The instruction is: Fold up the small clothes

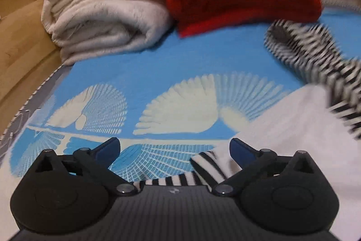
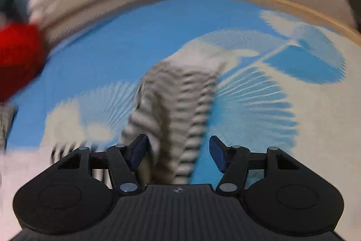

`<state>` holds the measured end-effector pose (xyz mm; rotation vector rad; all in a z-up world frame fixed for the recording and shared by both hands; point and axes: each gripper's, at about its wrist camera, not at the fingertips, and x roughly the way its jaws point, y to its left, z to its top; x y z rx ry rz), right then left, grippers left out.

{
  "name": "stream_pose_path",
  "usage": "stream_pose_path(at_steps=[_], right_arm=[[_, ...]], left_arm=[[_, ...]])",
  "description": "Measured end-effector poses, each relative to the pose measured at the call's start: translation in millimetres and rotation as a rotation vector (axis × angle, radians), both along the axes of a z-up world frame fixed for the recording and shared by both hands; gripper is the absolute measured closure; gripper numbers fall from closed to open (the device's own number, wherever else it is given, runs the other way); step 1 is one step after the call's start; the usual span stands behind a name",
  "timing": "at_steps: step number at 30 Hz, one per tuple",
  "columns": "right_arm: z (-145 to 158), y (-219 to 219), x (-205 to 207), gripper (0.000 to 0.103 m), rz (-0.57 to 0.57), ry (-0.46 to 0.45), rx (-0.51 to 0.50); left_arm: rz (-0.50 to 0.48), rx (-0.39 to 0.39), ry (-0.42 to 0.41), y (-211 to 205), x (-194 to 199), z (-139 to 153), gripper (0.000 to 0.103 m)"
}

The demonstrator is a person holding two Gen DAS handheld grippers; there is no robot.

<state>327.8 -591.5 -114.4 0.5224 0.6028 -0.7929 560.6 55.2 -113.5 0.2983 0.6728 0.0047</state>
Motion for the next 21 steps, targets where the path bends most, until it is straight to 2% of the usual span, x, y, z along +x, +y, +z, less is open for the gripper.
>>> stream_pose_path(at_steps=[2, 4, 6, 7, 9, 11, 12, 13, 15, 17, 19, 21], right_arm=[[2.8, -22.1, -7.4, 0.040, -0.072, -0.004, -0.003], [-0.9, -46.2, -9.1, 0.038, -0.114, 0.009, 0.022], [-13.0, -67.8, -1.7, 0.036, -0.093, 0.020, 0.120], [-18.9, -73.5, 2.9, 0.032, -0.081, 0.017, 0.158], [-18.9, -71.0, 16.7, 0.029, -0.061, 0.011, 0.107], [-21.3, -67.6, 35.6, 0.029, 0.010, 0.027, 0.104], [-22.6, -62.9, 45.8, 0.034, 0.043, 0.056, 0.076], [-22.6, -54.7, 56.2, 0.066, 0.092, 0.112, 0.019], [-24.3, -36.7, 72.0, 0.096, 0.169, 0.291, -0.144], [-22.9, -32.5, 74.5, 0.098, 0.181, 0.450, -0.220], [-21.5, -41.4, 60.8, 0.098, 0.104, 0.611, -0.287], [-20.3, -56.5, 32.6, 0.098, 0.077, 0.679, -0.270]], left_arm=[[0.025, -0.011, 0.013, 12.5, -5.3, 5.4, 0.000], [0.113, 0.023, 0.024, 32.6, -1.9, 4.6, 0.000], [0.245, 0.035, 0.032, 61.1, 4.0, 3.8, 0.000], [0.321, 0.036, 0.027, 78.5, 6.6, 3.7, 0.000], [0.494, 0.080, 0.028, 112.5, 11.4, -0.9, 0.000], [0.602, 0.161, 0.080, 137.9, 16.5, -12.6, 0.000], [0.641, 0.228, 0.123, 146.8, 19.4, -22.9, 0.000], [0.651, 0.279, 0.153, 150.9, 21.0, -31.2, 0.000], [0.631, 0.385, 0.119, 149.0, 16.0, -39.4, 0.000], [0.623, 0.486, 0.135, 147.7, 17.4, -42.8, 0.000], [0.630, 0.504, 0.153, 153.5, 15.4, -41.2, 0.000], [0.635, 0.489, 0.167, 166.0, 8.7, -36.8, 0.000]])
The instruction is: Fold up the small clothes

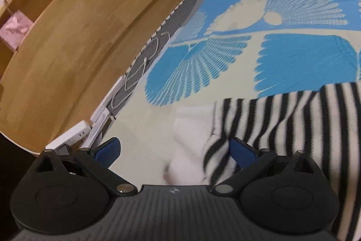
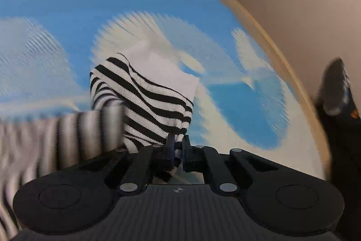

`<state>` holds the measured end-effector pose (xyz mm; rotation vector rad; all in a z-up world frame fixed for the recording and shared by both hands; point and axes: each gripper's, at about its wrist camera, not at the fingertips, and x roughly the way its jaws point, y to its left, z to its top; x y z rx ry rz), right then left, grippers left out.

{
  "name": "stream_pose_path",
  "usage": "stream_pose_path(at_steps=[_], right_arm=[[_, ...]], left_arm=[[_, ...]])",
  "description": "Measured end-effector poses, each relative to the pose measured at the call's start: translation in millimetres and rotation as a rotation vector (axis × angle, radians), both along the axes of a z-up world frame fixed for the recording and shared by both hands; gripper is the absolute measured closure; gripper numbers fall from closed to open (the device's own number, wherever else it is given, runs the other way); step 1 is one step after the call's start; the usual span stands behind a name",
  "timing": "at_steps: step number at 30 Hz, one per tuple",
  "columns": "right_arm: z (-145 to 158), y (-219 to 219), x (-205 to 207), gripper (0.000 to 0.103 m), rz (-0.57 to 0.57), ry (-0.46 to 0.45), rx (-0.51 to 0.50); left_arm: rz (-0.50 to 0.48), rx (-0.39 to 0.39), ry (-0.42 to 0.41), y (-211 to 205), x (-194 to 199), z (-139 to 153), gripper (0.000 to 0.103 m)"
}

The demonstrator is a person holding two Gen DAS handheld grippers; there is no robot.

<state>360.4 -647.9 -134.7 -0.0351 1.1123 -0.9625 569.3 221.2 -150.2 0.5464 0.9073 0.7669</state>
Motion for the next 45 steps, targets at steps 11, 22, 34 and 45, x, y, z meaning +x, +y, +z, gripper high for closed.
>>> stream_pose_path(at_steps=[11, 22, 34, 45], right_arm=[[13.5, -16.0, -92.8, 0.057, -0.131, -0.079, -0.006], [-1.1, 66.0, -22.5, 0.017, 0.129, -0.120, 0.059], [43.1, 70.9, -88.9, 0.027, 0.043, -0.095, -0.056], [120.0, 324.4, -164.3, 0.012, 0.619, -0.539, 0.221]], left_arm=[[0.087, -0.121, -0.007, 48.6, -31.6, 11.1, 0.000], [0.119, -0.273, -0.083, 79.4, -45.4, 15.3, 0.000], [0.128, -0.371, -0.130, 71.3, -79.1, 47.0, 0.000], [-0.101, -0.549, -0.159, -76.7, -219.0, 105.9, 0.000]])
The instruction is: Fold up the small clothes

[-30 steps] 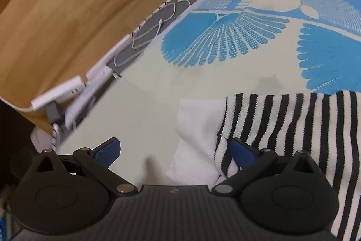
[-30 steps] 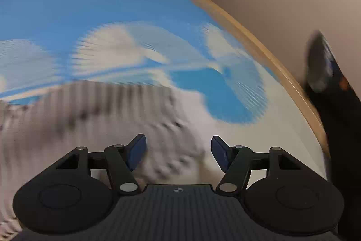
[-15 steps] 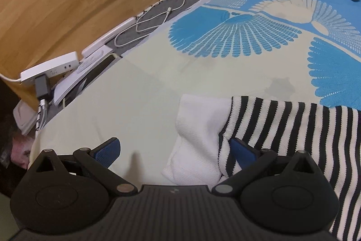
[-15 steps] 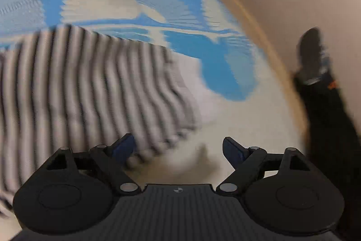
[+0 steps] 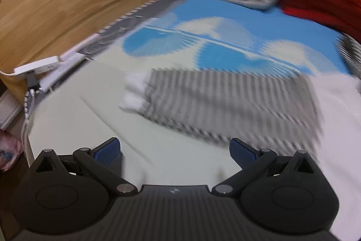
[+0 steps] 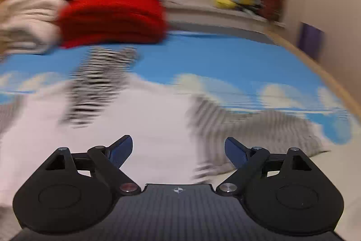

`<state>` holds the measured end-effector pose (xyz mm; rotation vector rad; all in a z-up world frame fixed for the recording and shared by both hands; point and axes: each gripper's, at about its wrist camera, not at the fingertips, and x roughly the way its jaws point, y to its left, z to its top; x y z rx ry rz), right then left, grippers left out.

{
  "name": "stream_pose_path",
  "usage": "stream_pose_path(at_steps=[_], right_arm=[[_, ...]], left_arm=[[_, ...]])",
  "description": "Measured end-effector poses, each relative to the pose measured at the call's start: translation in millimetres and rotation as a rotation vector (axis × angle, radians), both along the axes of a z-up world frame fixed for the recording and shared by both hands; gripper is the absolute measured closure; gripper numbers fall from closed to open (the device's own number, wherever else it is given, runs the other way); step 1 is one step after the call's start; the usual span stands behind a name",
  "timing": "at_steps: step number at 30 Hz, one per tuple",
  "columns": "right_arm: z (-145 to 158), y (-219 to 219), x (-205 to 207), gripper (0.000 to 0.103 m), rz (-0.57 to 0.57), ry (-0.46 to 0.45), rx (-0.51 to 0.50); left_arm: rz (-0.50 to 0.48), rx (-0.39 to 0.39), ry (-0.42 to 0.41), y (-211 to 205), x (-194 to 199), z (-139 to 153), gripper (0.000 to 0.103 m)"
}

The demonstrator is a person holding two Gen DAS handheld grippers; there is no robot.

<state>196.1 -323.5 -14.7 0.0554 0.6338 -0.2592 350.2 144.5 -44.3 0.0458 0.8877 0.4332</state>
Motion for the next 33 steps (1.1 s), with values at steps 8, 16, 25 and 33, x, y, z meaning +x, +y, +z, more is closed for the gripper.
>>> stream_pose_path(at_steps=[8, 16, 25, 33], right_arm=[[-26.2, 104.7, -27.3, 0.010, 0.181, -0.038, -0.051], [-44.7, 100.7, -17.0, 0.010, 0.169, -0.041, -0.040], [-66.7, 82.1, 0.6, 0.009, 0.114, 0.020, 0.024], [-70.2, 81.4, 2.4, 0.009, 0.126, 0.029, 0.020]], left_arm=[[-0.142, -0.007, -0.047, -84.0, -54.2, -26.6, 0.000], [-0.203, -0.012, -0.025, -99.9, -39.8, -41.2, 0.000], [-0.188, -0.036, -0.012, -94.1, -29.7, -44.7, 0.000], [-0.190, -0.037, -0.009, -95.3, -24.9, -46.1, 0.000]])
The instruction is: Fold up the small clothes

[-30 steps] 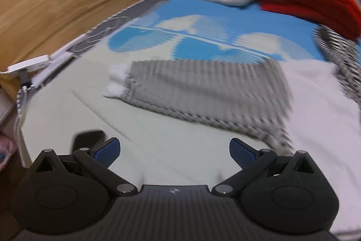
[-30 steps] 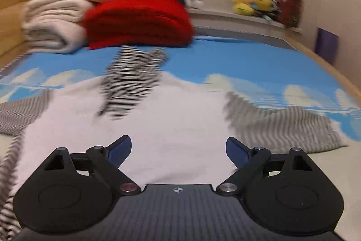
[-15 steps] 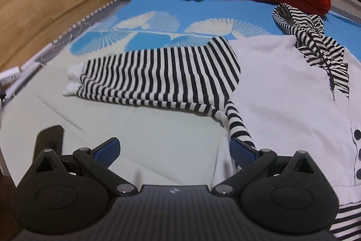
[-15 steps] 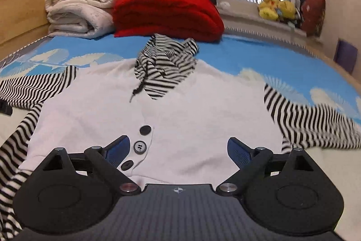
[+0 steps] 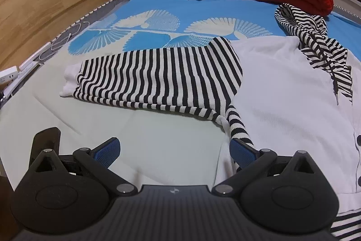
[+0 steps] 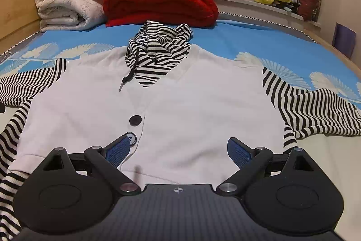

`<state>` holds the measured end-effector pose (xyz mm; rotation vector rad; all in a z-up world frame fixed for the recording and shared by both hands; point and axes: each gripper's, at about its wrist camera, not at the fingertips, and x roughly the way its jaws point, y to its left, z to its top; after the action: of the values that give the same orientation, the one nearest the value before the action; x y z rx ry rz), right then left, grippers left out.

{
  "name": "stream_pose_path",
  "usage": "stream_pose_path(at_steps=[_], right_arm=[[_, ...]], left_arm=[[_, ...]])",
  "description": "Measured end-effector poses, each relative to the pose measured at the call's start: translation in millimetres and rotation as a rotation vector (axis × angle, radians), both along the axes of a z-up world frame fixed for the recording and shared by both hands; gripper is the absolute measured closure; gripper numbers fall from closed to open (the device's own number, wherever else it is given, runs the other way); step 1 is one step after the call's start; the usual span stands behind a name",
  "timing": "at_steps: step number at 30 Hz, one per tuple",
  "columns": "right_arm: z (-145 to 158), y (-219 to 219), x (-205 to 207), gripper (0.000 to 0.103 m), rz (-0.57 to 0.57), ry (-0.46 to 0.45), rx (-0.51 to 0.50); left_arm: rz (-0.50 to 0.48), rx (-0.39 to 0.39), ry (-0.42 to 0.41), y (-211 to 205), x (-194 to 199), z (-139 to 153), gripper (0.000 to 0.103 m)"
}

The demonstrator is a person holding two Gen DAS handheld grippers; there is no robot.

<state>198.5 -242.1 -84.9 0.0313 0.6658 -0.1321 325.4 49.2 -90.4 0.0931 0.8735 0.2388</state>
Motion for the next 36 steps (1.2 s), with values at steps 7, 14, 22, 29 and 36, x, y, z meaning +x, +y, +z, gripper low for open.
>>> stream_pose_path(at_steps=[7, 14, 22, 29, 36], right_arm=[[-3.3, -5.0, 3.2, 0.009, -0.012, 0.011, -0.002], [-7.5, -16.2, 9.1, 0.009, -0.049, 0.033, 0.036], [-15.3, -25.5, 14.7, 0.009, -0.080, 0.065, 0.055], [-23.4, -31.6, 20.6, 0.010, -0.108, 0.113, 0.066], [-5.6, -42.0, 14.2, 0.010, -0.147, 0.053, 0.086]], left_arm=[[0.064, -0.087, 0.041, 27.1, 25.7, -7.0, 0.000], [0.424, -0.564, -0.016, 159.0, 86.8, -32.3, 0.000], [0.572, -0.756, -0.162, 236.1, 119.4, -53.4, 0.000], [0.801, -0.721, -0.183, 255.8, 114.6, -32.9, 0.100], [0.427, -0.603, -0.346, 142.7, 126.5, 66.5, 0.100]])
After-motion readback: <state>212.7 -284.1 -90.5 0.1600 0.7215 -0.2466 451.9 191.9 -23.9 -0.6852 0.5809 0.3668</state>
